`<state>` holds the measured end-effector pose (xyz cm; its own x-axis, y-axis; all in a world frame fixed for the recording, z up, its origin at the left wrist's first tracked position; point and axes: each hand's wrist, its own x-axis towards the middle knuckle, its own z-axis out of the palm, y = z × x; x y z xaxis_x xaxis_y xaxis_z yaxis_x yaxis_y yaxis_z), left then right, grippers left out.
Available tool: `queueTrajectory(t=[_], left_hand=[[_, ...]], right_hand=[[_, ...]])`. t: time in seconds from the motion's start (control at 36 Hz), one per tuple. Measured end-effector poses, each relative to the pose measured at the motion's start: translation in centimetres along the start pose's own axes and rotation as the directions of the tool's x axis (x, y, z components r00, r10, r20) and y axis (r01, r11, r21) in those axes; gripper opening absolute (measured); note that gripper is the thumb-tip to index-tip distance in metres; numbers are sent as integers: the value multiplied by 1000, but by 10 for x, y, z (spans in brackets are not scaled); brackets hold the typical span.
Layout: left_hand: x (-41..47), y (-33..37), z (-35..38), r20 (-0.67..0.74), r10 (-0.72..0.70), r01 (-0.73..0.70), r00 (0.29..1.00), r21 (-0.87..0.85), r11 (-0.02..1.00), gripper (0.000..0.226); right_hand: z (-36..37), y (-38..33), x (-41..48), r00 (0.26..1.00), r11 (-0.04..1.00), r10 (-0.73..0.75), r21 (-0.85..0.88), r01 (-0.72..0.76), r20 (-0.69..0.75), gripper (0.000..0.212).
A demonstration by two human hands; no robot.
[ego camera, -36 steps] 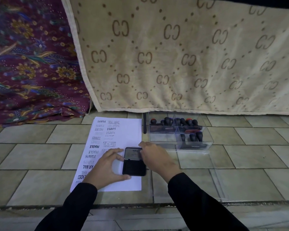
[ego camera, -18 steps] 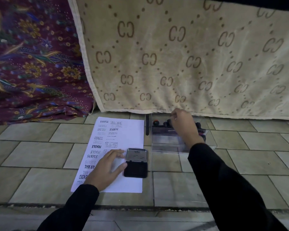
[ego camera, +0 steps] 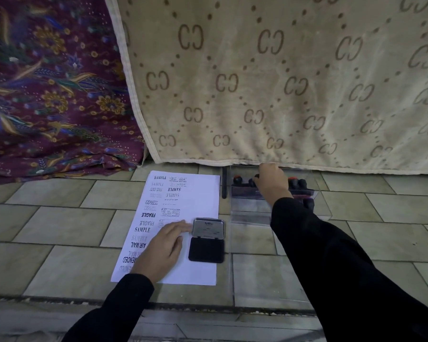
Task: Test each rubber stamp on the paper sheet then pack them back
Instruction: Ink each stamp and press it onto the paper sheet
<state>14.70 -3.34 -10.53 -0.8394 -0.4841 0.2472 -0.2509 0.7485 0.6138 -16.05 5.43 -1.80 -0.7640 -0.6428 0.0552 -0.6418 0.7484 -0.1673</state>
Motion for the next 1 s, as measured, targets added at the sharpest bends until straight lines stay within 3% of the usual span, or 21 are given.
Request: queueTrajectory(t=[0.28,0.44,0.61,0.78,0.83,1.0], left_hand=[[1,2,-1,-8,18,-18,1000,-27,999,41],[1,3,-2,10,34,-34,999,-36,999,35],[2,1,-1,6,27,-27,1000,-35,999,32],[4,-2,-2,5,30,-30,1000,-83,996,32],[5,-3,-3,5,23,-22,1000,-117,993,33],[6,-4,-3,20,-9,12,1000,-160,987,35]], right_hand=[[-1,3,1,998,993,45,110,-39,-44,12],[-16,5,-8,977,963,39,268,19,-211,27],[-40,-13,-46,918,783,62,589,199,-392,22],[-30,-43,-109,971,525,6,828,199,-238,32],[-16,-50,-127,979,550,-62,811,197,-196,40],[19,-57,-158,976,690,-158,689,220,-153,21]])
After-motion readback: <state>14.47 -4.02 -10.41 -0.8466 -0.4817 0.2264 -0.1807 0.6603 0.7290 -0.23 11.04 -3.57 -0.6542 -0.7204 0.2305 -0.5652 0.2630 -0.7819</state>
